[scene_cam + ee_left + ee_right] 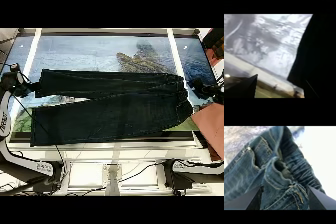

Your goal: Fold the clothes and pants, and hang the long-sleeved shirts on hangers.

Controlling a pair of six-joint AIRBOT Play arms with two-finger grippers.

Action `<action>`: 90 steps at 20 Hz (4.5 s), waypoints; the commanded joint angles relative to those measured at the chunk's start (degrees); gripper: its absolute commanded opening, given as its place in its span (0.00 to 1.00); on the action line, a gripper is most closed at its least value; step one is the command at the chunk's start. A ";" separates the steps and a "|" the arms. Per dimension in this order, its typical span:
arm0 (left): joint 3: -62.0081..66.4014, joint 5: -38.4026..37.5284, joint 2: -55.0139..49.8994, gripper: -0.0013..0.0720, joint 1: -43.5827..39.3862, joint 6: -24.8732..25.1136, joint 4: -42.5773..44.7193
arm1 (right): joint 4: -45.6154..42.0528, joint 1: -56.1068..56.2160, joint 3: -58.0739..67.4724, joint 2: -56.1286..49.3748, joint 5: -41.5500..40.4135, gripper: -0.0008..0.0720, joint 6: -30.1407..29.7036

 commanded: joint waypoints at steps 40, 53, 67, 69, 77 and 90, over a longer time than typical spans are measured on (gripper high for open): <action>-13.77 -17.64 -2.84 0.47 27.82 60.85 -51.08 | -16.33 -12.85 -10.93 34.93 36.76 0.06 3.08; -1.05 0.63 -3.13 0.06 17.88 61.51 -52.87 | -20.26 -12.85 -11.17 34.93 37.92 0.06 3.54; -1.03 4.81 -0.55 0.76 13.94 55.43 -52.85 | -11.43 -12.85 -29.27 34.99 32.96 0.71 6.78; -1.03 3.69 1.11 0.76 14.86 55.43 -52.85 | -8.76 -12.85 -33.07 34.97 23.91 0.71 8.28; -1.03 -6.71 10.84 0.76 21.86 51.30 -52.85 | 1.01 -12.87 -39.50 24.24 4.26 0.62 8.44; -3.43 -25.79 17.14 0.70 34.77 33.29 -45.29 | 29.46 -12.85 -39.45 9.99 2.38 0.29 -21.05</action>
